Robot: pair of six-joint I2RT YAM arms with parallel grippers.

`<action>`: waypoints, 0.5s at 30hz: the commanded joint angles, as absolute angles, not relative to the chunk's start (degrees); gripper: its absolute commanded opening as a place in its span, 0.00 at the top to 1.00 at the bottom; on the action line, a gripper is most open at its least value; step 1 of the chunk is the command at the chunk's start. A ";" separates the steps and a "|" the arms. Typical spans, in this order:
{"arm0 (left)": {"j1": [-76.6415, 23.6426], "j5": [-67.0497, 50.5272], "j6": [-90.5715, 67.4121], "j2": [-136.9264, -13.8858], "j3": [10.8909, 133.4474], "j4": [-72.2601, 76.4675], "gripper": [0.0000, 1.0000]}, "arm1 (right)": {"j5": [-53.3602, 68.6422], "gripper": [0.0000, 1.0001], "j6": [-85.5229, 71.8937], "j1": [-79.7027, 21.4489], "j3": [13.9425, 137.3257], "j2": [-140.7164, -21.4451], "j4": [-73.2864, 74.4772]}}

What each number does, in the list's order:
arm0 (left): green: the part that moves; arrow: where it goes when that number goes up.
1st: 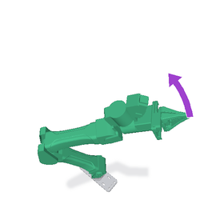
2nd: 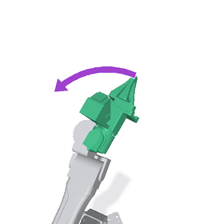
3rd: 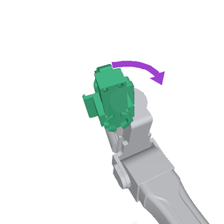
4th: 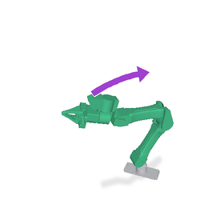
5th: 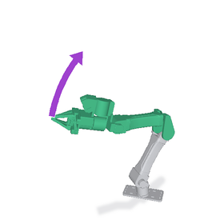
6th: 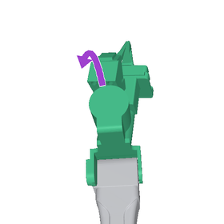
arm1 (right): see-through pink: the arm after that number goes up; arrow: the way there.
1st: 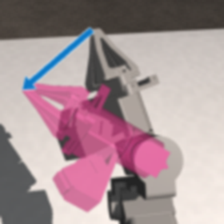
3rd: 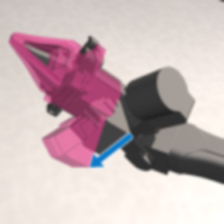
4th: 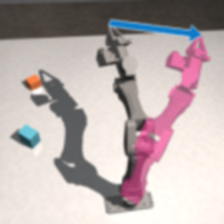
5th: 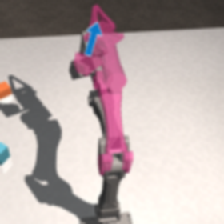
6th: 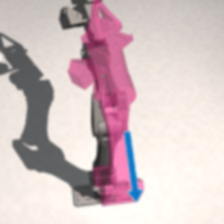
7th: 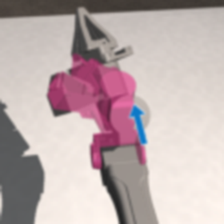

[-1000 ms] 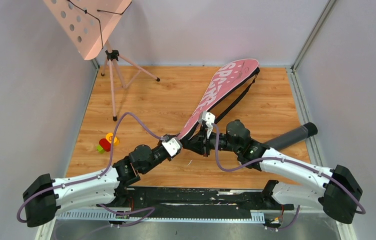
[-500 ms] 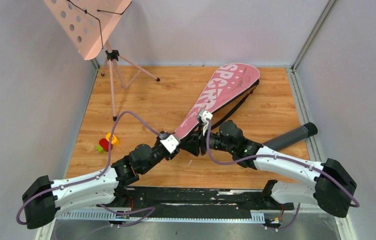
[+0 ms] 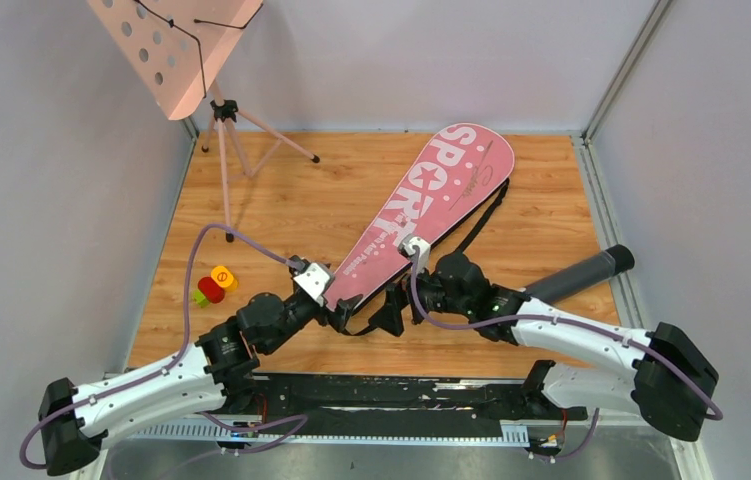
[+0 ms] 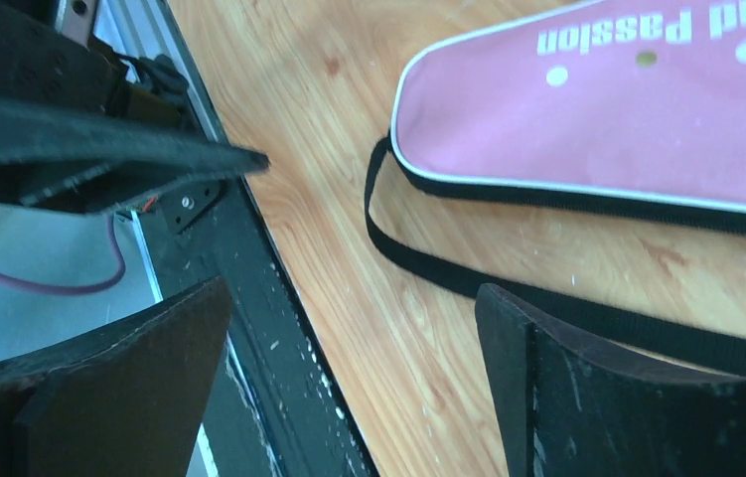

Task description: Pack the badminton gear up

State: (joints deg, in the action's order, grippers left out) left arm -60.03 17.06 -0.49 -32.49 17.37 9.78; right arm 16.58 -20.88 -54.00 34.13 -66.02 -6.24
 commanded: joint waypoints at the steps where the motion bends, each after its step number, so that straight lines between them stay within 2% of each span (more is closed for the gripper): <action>1: -60.21 16.77 -5.57 -31.72 23.34 1.91 0.00 | 14.85 0.00 -23.81 -54.36 33.84 -60.33 -0.32; 5: -60.19 16.34 -6.74 -32.65 28.87 -6.20 0.00 | 8.03 0.00 -26.69 -54.32 34.35 -54.78 5.42; 15: -60.17 17.56 -1.20 -33.57 43.58 -21.31 0.00 | -22.45 0.00 -35.19 -54.32 42.91 -43.88 24.77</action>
State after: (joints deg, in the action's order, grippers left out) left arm -60.03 16.93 -4.51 -33.98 38.61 -14.96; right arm -7.55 -31.24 -54.19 38.59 -47.75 16.82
